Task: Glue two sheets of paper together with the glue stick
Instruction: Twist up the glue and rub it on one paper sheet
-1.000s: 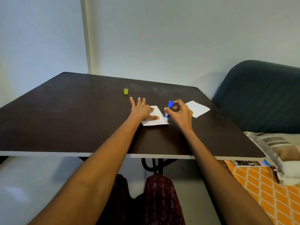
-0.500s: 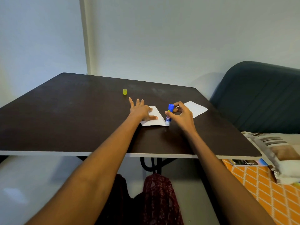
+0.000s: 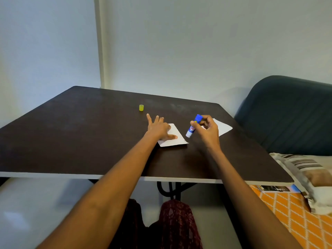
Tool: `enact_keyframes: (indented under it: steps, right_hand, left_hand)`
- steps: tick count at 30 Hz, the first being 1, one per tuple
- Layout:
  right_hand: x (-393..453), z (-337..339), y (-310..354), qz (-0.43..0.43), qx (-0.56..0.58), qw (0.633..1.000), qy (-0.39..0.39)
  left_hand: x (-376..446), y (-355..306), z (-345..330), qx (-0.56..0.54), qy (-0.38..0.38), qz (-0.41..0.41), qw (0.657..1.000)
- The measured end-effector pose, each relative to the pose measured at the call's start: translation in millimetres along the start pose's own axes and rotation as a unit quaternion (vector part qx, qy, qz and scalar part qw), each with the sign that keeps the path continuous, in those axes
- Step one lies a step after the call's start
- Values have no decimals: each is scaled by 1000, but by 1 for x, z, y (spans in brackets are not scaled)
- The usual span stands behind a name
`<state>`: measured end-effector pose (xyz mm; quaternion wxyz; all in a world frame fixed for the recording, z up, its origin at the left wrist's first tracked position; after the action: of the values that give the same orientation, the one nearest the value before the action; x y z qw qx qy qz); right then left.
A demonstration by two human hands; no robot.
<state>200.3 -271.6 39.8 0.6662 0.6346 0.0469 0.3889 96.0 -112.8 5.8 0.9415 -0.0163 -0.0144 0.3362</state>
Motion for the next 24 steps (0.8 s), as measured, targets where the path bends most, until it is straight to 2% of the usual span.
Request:
enact_keyframes:
  steps: [3, 6, 12, 14, 17, 18, 20, 22, 24]
  right_hand:
    - [10, 1, 2, -24, 63, 997, -43]
    - [18, -7, -1, -65, 142, 986, -58]
    - [38, -52, -9, -121, 140, 982, -24]
    - [48, -69, -11, -136, 133, 982, -5]
    - [67, -96, -15, -127, 111, 984, 59]
    - [74, -104, -17, -115, 79, 987, 76]
    - [88, -118, -20, -88, 6, 992, 89]
    - [101, -130, -25, -68, -41, 993, 91]
    - [113, -139, -32, -58, -65, 992, 94]
  left_hand:
    - [0, -2, 4, -22, -4, -29, 999]
    - [-1, 1, 9, -57, 24, -52, 997]
    - [5, 21, 21, -46, 94, -93, 990]
    - [9, 25, 29, -67, 71, -88, 991]
    - [24, 38, 43, -168, -60, -41, 983]
    - [28, 44, 46, -231, -109, -17, 967]
    - [35, 55, 47, -404, -164, 25, 900]
    - [45, 58, 41, -552, -143, 56, 820]
    - [55, 55, 34, -641, -84, 72, 760]
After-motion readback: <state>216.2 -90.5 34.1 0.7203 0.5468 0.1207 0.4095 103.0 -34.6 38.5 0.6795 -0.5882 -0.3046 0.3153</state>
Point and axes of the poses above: each hand's wrist, its own x-axis towards the middle knuckle, its own z-axis out of the back of the hand, y = z × x, the point moved 5 cm from there along x, towards the middle knuckle, and after that the axes turned 1 degree about y, right-handed, at the moved point
